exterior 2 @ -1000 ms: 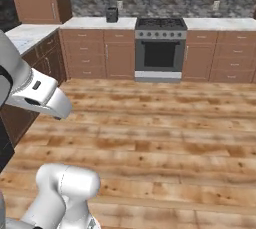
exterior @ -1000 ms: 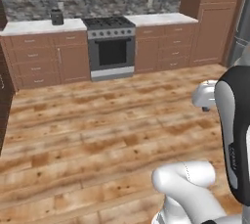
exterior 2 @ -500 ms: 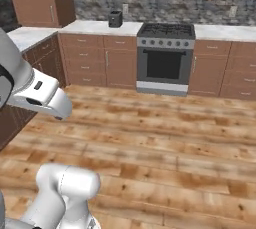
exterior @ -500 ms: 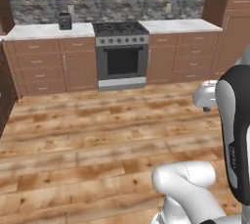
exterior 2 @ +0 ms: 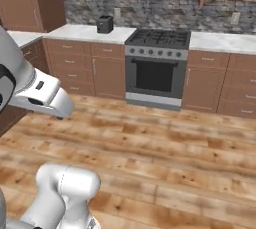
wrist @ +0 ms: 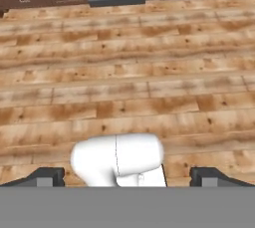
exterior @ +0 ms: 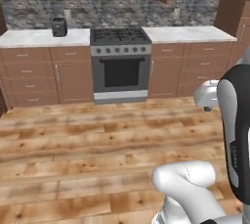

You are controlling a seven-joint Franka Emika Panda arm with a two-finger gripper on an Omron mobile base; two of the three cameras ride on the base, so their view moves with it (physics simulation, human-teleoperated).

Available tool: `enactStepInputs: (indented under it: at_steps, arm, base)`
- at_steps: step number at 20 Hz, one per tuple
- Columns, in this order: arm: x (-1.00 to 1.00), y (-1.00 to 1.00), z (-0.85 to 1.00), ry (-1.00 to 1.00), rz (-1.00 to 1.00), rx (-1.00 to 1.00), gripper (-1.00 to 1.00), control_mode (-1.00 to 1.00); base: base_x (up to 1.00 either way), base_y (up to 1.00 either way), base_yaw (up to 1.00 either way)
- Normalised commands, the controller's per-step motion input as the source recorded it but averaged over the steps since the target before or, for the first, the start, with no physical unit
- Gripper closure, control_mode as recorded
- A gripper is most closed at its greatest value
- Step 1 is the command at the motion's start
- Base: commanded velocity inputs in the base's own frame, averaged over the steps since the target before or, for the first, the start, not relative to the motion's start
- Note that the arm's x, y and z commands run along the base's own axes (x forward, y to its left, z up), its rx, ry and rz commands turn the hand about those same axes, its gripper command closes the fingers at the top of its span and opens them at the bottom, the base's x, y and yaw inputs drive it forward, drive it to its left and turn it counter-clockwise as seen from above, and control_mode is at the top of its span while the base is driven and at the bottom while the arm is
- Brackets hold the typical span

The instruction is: Get the candle and the beer from the cabinet and move them to the dining counter.

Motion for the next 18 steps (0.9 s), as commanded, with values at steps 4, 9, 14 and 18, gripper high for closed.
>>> enactStepInputs:
  at_steps: [4,9,14,18]
  arm:
    - [0.00,0.00,0.00,0.00,0.00,0.00,-1.00,1.00]
    - [0.00,0.00,0.00,0.00,0.00,0.00,-1.00,1.00]
    - [0.00,0.00,0.00,0.00,0.00,0.00,-1.00,1.00]
    - [0.00,0.00,0.00,0.00,0.00,0.00,-1.00,1.00]
  base:
    - [0.95,-0.24,0.01]
    - [1.00,-0.25,0.00]
    - [0.97,-0.54,0.00]
    - [0.70,-0.95,0.00]
